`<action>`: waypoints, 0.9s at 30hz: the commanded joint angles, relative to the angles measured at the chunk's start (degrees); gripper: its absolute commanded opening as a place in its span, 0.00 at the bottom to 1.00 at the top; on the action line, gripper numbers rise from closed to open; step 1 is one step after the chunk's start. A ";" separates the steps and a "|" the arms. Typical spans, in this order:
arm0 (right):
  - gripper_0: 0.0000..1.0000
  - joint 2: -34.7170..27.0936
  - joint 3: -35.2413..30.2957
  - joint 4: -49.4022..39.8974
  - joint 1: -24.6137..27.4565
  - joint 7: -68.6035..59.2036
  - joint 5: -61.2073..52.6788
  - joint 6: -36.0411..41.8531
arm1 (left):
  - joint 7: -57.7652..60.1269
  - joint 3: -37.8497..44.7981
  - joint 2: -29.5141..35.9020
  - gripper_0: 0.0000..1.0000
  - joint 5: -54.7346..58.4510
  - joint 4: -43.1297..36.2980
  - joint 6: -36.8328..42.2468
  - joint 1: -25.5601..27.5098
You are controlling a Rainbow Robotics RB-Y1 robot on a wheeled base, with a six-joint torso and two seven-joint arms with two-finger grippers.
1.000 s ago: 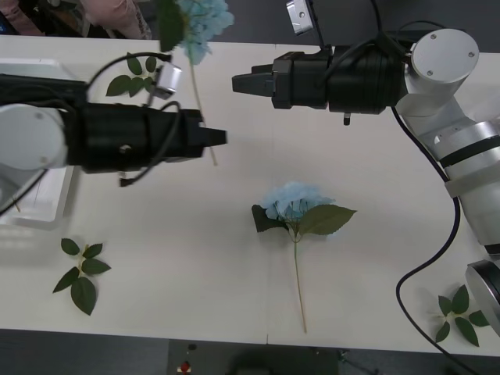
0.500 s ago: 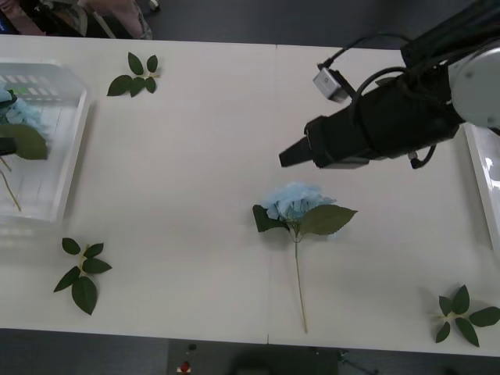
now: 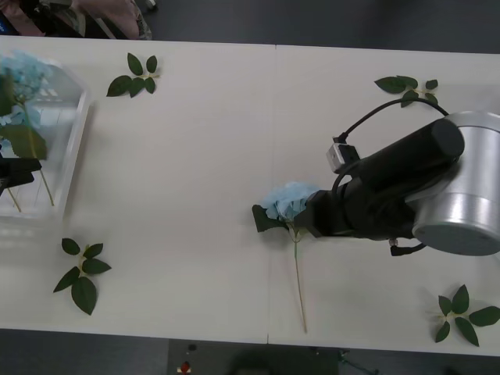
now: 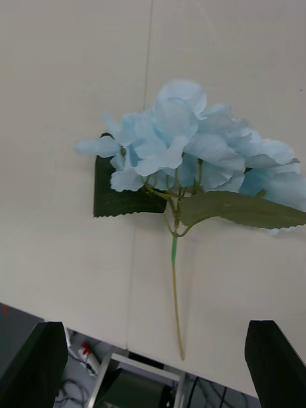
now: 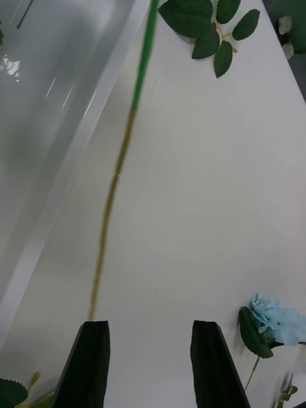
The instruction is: Put the red flowers into the right box and the blue flowers into the left box
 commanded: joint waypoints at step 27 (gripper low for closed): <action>0.81 14.64 18.57 13.95 0.31 -7.23 25.64 2.89 | -5.24 11.26 -1.74 0.92 -15.21 -38.51 13.26 -4.31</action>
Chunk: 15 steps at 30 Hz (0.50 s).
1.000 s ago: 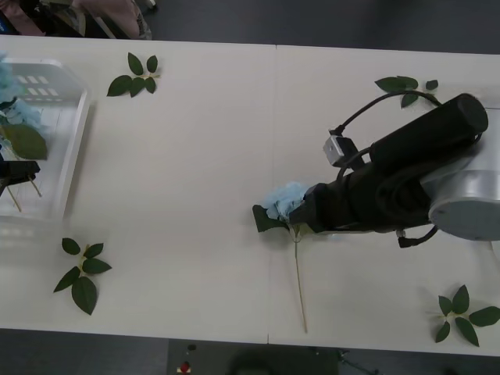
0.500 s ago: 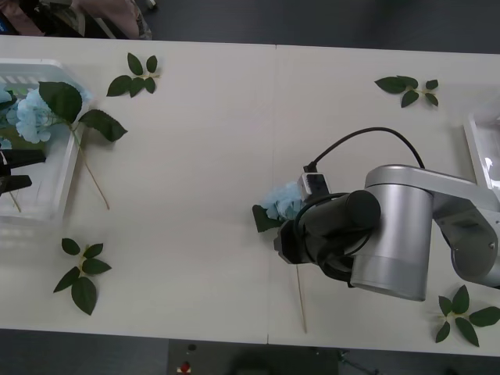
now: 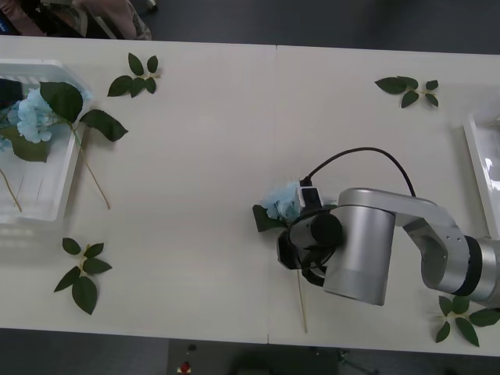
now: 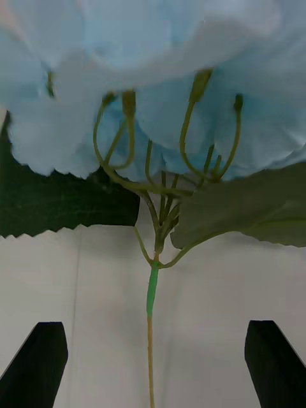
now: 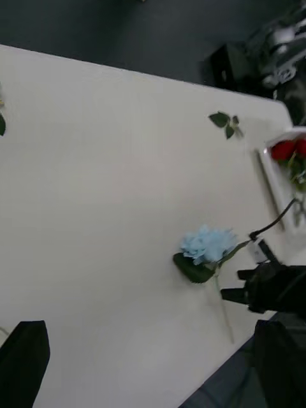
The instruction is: Put the red flowers into the right box and the blue flowers into the left box
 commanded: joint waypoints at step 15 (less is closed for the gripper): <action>0.69 4.90 4.49 10.06 -0.06 -1.38 4.39 -4.30 | -2.01 -35.10 3.68 0.94 -25.21 -31.93 -35.54 1.07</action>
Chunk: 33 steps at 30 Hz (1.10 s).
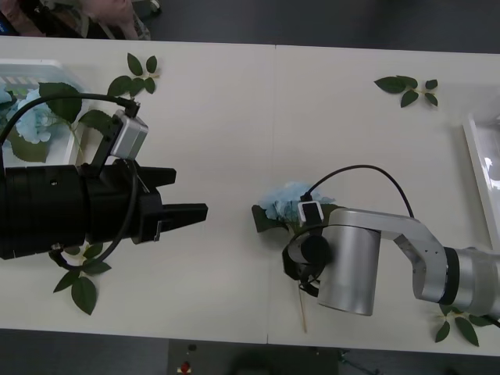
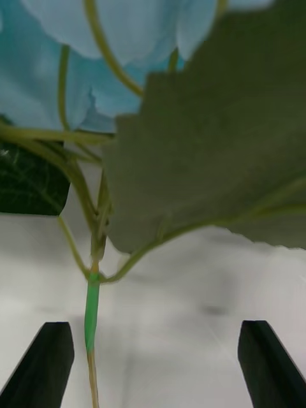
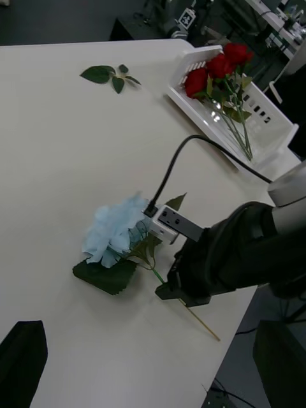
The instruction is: Put the red flowers into the right box and the blue flowers into the left box
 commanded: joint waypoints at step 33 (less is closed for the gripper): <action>0.00 -5.14 -46.89 -1.05 -0.07 55.75 -47.65 -9.73 | -3.41 2.66 2.82 1.00 1.11 -1.69 -3.51 -0.82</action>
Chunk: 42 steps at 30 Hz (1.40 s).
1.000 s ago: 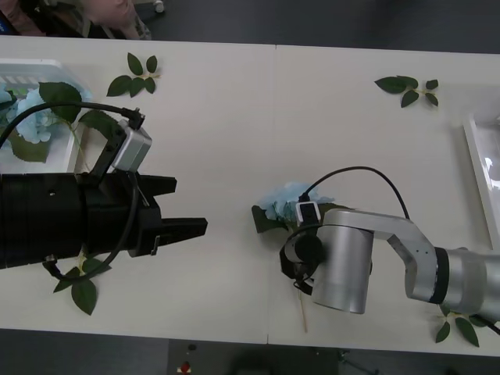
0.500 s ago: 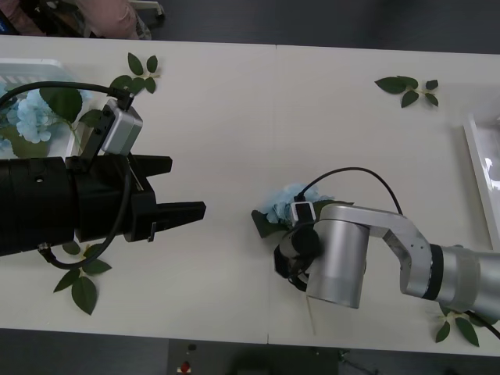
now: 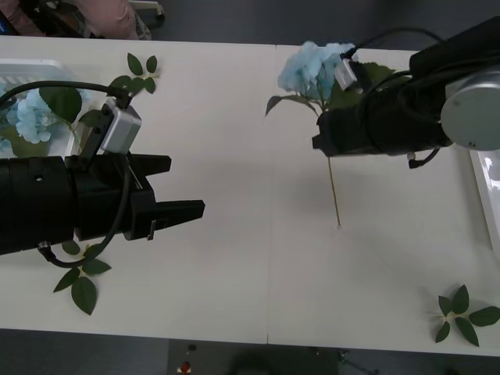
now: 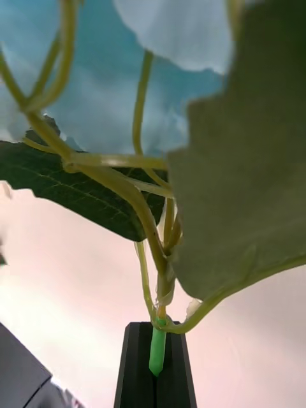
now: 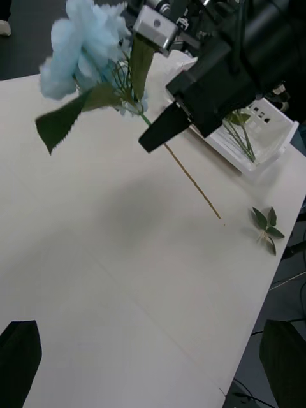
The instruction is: Put the red flowers into the right box and the blue flowers into the left box
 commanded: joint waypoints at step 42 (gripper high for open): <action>0.00 28.43 -17.18 2.36 -0.26 21.07 -4.84 -2.62 | -3.04 -8.14 -28.52 0.00 15.46 31.25 8.75 -22.87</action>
